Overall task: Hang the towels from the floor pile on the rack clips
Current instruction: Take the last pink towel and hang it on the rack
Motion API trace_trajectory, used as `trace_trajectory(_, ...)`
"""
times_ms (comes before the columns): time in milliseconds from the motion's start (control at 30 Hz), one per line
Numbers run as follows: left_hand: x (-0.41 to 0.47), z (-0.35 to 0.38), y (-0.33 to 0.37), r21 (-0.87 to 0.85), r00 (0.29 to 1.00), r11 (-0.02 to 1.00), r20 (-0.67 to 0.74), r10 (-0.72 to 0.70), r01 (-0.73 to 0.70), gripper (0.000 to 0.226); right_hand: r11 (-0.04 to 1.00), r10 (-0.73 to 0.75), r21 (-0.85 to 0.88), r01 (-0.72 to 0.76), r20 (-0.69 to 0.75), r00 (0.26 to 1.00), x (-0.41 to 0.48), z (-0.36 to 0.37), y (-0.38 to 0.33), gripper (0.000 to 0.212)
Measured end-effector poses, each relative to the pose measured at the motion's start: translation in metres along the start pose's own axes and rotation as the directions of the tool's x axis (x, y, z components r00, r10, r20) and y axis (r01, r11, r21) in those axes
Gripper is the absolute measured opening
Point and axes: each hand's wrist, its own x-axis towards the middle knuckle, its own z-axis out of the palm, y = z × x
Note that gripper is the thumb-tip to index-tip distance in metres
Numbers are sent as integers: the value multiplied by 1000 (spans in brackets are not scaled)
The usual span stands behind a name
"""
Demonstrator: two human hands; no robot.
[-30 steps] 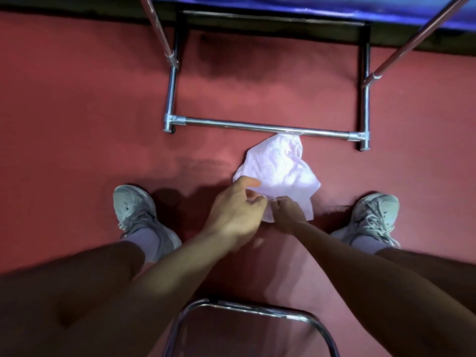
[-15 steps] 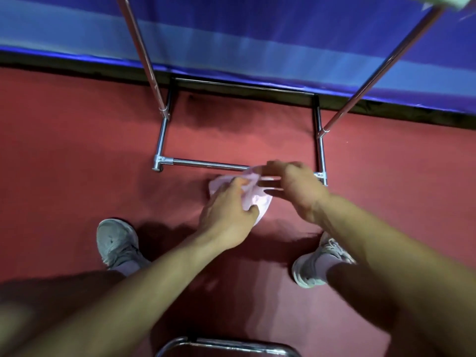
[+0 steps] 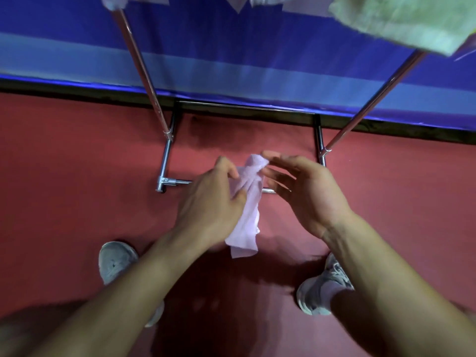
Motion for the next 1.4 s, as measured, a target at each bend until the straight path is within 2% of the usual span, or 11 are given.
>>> trace_trajectory(67,3,7,2,29,999,1000,54,9,-11,29,1000,-13,24,12,33,999,6,0,-4,45)
trace_trajectory(167,5,15,7,61,1000,998,0,1,-1,22,995,4,102,-15,110,994,10,0,-12,15)
trace_trajectory(300,5,12,12,96,988,994,-138,70,-57,11,996,-40,87,28,137,990,17,-9,-17,36)
trace_trajectory(400,7,5,9,-68,990,998,-139,-8,-2,27,970,-143,-174,171,161,977,20,-14,-11,30)
trace_trajectory(567,12,1,16,-468,980,876,-83,-178,120,23,744,-245,-568,353,259,934,17,-13,8,42)
trace_trajectory(767,27,-8,26,-691,938,701,-97,-332,176,27,551,-265,-719,424,331,906,8,-7,18,57)
trace_trajectory(867,28,-13,24,-755,936,629,-58,-347,186,37,526,-287,-727,440,336,897,11,-10,23,30)
trace_trajectory(933,27,-15,23,-757,944,623,-23,-328,198,36,569,-351,-691,446,287,892,15,-12,22,11)
trace_trajectory(1033,22,-15,24,-754,968,626,55,-244,200,23,707,-377,-570,418,197,905,18,-8,21,9)
trace_trajectory(1233,15,-8,16,-625,997,777,34,-71,76,70,863,-357,-373,342,29,934,27,-1,17,14)
trace_trajectory(1400,17,-10,13,-603,998,797,-58,-7,-29,33,878,-347,-344,332,17,938,29,-5,14,18)
